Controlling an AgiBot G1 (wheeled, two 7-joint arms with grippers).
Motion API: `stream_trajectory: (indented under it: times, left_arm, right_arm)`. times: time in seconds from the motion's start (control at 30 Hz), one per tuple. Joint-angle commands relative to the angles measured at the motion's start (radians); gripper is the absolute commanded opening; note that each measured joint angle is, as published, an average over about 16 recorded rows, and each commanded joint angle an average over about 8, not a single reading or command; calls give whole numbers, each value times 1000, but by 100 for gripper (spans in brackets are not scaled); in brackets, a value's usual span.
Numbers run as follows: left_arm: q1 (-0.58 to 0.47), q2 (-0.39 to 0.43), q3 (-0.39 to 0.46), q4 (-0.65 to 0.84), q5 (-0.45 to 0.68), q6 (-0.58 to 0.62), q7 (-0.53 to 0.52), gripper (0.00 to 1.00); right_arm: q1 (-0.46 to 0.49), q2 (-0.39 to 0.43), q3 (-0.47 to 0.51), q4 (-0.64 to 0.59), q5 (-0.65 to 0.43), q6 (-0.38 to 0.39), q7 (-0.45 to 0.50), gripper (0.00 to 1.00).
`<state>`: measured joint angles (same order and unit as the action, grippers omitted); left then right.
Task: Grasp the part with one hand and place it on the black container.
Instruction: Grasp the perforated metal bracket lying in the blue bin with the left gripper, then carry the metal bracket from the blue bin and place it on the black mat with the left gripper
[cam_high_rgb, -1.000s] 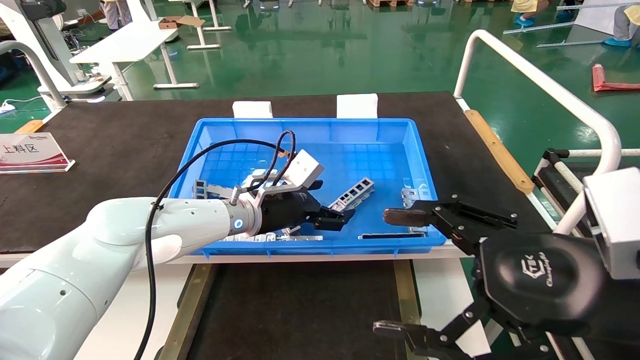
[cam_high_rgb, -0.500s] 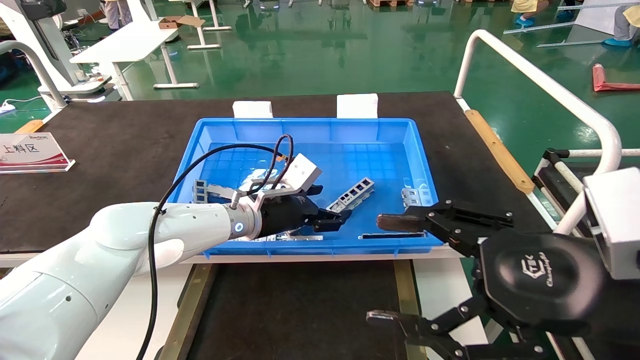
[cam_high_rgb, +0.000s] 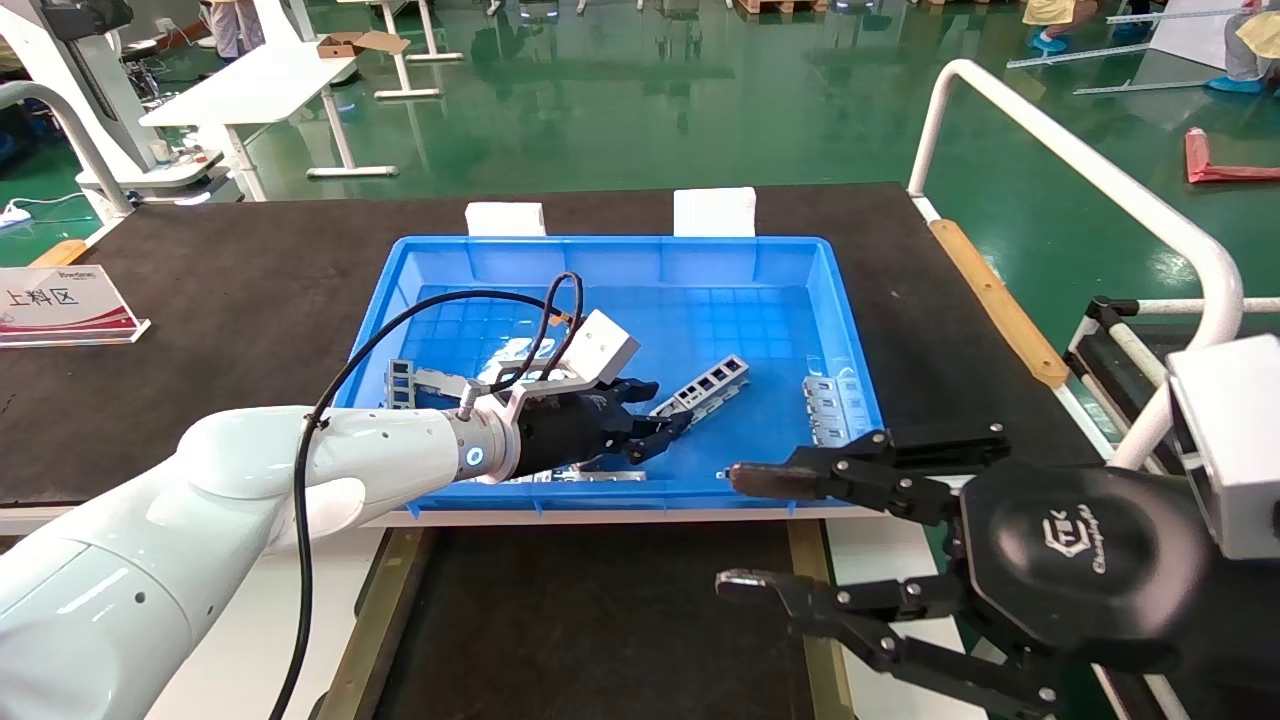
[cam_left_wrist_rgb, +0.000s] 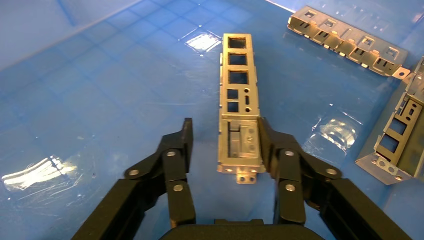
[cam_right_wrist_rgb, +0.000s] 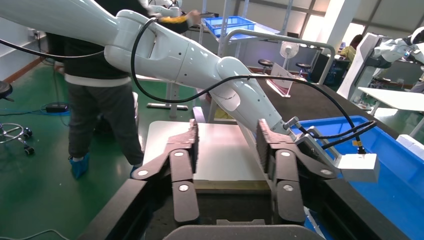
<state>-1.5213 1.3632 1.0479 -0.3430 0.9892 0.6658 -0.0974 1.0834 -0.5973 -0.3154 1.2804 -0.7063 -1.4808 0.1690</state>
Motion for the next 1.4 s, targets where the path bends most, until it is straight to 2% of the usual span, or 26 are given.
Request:
stream_trajectory:
  times: [0.03, 0.47, 0.73, 1.1, 1.4]
  left_arm:
    - [-1, 0, 8, 0, -9, 1, 3, 0]
    - [-9, -3, 40, 10, -74, 5, 24, 0]
    - [-40, -12, 27, 27, -132, 72, 70, 0]
    - [-83, -62, -12, 62, -209, 338, 168, 0]
    - [-91, -136, -14, 42, -230, 586, 197, 0]
  right_arm:
    - [0, 0, 0, 0, 0, 0, 0, 0]
    - [0, 0, -1, 0, 0, 0, 0, 0]
    - [0, 0, -1, 0, 1, 0, 0, 0]
    - [0, 0, -1, 0, 1, 1, -1, 0]
    - [0, 1, -2, 0, 1, 1, -1, 0]
